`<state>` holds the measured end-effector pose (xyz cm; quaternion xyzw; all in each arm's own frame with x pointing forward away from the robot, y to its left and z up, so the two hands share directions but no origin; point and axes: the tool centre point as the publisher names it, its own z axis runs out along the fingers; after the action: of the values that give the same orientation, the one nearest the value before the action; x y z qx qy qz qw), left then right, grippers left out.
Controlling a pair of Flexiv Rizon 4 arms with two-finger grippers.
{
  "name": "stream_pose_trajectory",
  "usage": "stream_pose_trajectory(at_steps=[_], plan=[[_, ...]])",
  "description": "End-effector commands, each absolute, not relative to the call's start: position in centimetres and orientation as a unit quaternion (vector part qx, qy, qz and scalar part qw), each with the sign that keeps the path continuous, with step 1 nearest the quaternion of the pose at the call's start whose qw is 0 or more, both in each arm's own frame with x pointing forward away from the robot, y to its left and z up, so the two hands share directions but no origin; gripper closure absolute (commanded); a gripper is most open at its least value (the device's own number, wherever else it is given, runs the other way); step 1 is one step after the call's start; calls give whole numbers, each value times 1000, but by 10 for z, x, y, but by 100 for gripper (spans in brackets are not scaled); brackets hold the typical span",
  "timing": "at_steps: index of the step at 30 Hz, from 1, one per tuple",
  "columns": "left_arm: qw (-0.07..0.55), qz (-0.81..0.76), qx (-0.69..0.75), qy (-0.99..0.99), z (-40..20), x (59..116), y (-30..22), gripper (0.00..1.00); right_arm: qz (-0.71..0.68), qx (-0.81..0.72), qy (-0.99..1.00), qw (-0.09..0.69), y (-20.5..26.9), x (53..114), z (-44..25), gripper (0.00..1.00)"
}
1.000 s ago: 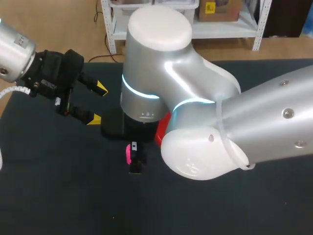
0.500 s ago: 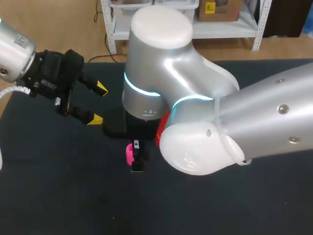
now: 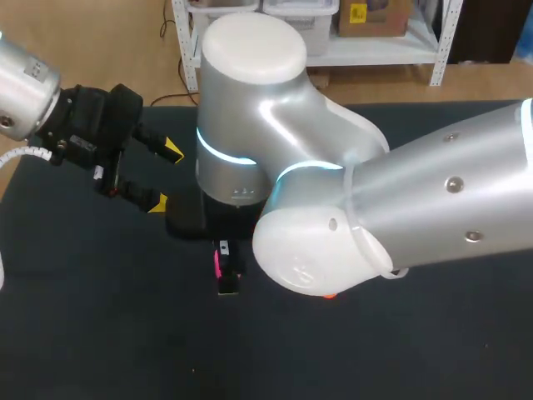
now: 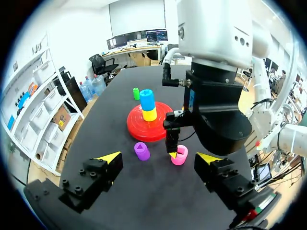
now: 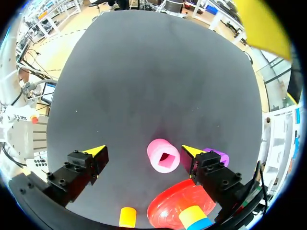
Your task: Pick up and stack the cylinders on the red base in this order: pink,purple,orange,green
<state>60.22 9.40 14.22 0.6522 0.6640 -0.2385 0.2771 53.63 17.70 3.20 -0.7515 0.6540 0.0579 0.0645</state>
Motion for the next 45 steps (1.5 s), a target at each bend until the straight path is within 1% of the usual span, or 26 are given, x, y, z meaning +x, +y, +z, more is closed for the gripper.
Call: stream_pose_trajectory(at_steps=[1,37,38,39,40,45], plan=[[277,-238,652,664,142,602,94,0,61,-754,652,62,176,540,28,0],[277,-238,652,664,142,602,94,0,38,-774,628,70,172,547,21,0],[277,-238,652,664,142,602,94,0,33,-772,630,69,171,547,21,52],[277,-238,652,664,142,602,94,0,34,-771,632,70,171,547,21,87],[277,-238,652,664,142,602,94,0,36,-771,631,70,171,547,21,100],[277,-238,652,664,142,602,94,0,34,-772,631,71,171,546,22,100]])
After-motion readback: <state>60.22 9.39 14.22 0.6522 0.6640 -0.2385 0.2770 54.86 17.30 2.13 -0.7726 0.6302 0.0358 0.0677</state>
